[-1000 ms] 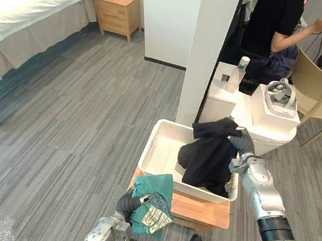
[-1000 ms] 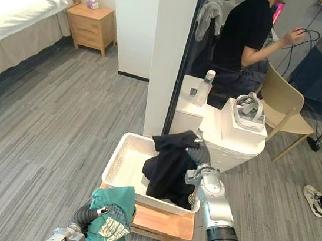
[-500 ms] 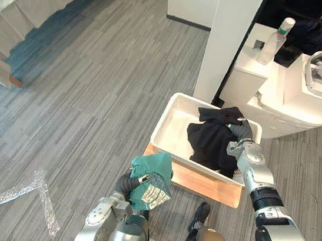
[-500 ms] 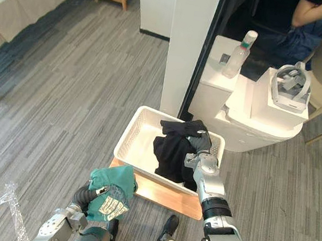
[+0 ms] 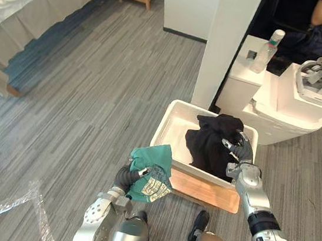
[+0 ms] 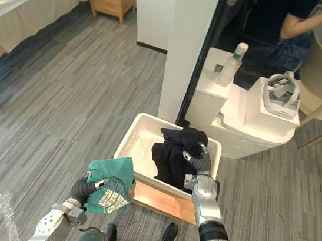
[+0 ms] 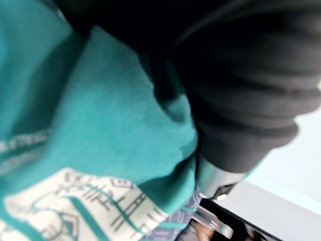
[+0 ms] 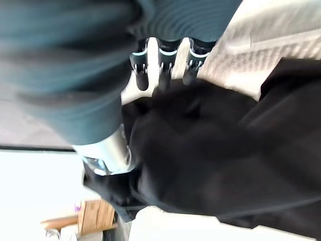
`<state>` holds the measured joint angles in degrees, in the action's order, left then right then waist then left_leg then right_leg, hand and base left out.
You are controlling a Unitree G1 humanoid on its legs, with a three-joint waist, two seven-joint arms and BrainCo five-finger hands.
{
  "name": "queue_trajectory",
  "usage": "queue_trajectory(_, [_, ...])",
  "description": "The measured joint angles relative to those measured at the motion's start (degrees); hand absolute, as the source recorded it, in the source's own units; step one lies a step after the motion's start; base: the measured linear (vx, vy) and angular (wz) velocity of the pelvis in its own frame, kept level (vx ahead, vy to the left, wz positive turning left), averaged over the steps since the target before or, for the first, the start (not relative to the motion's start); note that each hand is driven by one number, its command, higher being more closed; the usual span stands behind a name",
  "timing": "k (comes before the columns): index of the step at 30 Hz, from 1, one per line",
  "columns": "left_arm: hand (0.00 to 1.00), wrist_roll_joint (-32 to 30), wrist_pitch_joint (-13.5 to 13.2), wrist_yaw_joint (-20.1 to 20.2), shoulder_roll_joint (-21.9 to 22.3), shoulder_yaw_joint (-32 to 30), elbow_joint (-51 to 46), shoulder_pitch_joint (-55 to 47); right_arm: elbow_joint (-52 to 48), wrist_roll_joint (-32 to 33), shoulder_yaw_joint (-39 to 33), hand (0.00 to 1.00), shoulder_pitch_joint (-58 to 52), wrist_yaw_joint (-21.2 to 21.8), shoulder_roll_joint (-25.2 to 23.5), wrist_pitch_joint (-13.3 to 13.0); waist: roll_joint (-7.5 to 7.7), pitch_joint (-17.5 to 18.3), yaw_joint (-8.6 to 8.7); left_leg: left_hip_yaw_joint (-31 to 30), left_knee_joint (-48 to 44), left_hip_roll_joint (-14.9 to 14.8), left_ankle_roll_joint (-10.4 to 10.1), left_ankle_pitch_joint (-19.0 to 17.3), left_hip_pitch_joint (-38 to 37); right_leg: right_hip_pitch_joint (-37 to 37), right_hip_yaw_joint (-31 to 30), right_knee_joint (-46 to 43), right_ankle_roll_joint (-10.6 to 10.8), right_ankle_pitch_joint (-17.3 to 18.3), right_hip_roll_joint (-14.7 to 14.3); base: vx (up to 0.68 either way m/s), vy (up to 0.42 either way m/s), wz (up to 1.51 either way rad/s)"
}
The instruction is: Tidy the bed and pick cloth on bed and put in laundry
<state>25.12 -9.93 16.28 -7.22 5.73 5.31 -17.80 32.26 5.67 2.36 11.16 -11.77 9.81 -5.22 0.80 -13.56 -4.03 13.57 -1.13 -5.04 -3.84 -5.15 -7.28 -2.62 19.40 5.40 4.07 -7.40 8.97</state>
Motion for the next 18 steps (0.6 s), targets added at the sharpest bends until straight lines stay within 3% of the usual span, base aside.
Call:
queue_trajectory(7, [1.00,1.41,-0.40,3.67,-0.10,-0.17,-9.72,0.60,-2.21,-1.56,-0.10,0.00,-7.21,-2.27,-0.19,1.50,0.73,3.90,1.45,0.65,1.11,-0.08,-0.10,-0.16,-2.43,-1.26,-1.18,0.07,0.10,0.04,-0.60,0.02,0.015,-0.07])
queue_trajectory(12, [1.00,3.02,-0.67,3.81,-0.03,-0.46,-15.20,0.92,-4.41,-2.74,-2.94,0.00,-10.88,-4.97,-0.33,1.81,0.74,4.85,1.65,1.58,0.91,-0.21,-0.19,-0.73,-2.69,-1.26,-1.54,0.06,0.15,0.02,-0.73,0.02,0.023,-0.06])
queue_trajectory(15, [1.00,2.84,-3.61,3.03,0.11,-1.82,-17.86,1.43,-4.41,-3.37,-5.42,0.00,-12.24,-6.57,-0.38,1.93,0.54,5.43,2.23,1.88,0.79,-0.28,-0.15,-0.98,-2.79,-1.18,-1.96,0.06,0.17,-0.01,-0.91,0.02,0.019,-0.07])
queue_trajectory(17, [1.00,0.00,-7.35,-1.46,0.12,-3.19,-19.52,3.21,-4.35,-3.70,-7.11,0.00,-14.29,-7.62,-0.44,2.25,0.06,6.56,2.43,3.12,0.40,-0.42,-0.17,-1.54,-2.91,-0.83,-3.19,0.06,0.29,-0.10,-1.09,0.02,0.020,-0.20])
queue_trajectory(18, [1.00,-0.22,-7.88,-2.34,0.10,-3.66,-19.96,3.80,-4.30,-3.80,-7.46,0.00,-14.68,-7.69,-0.52,2.44,-0.05,6.66,2.73,3.25,0.12,-0.43,-0.14,-1.74,-2.92,-0.83,-3.42,0.06,0.35,-0.15,-1.10,0.01,0.020,-0.21])
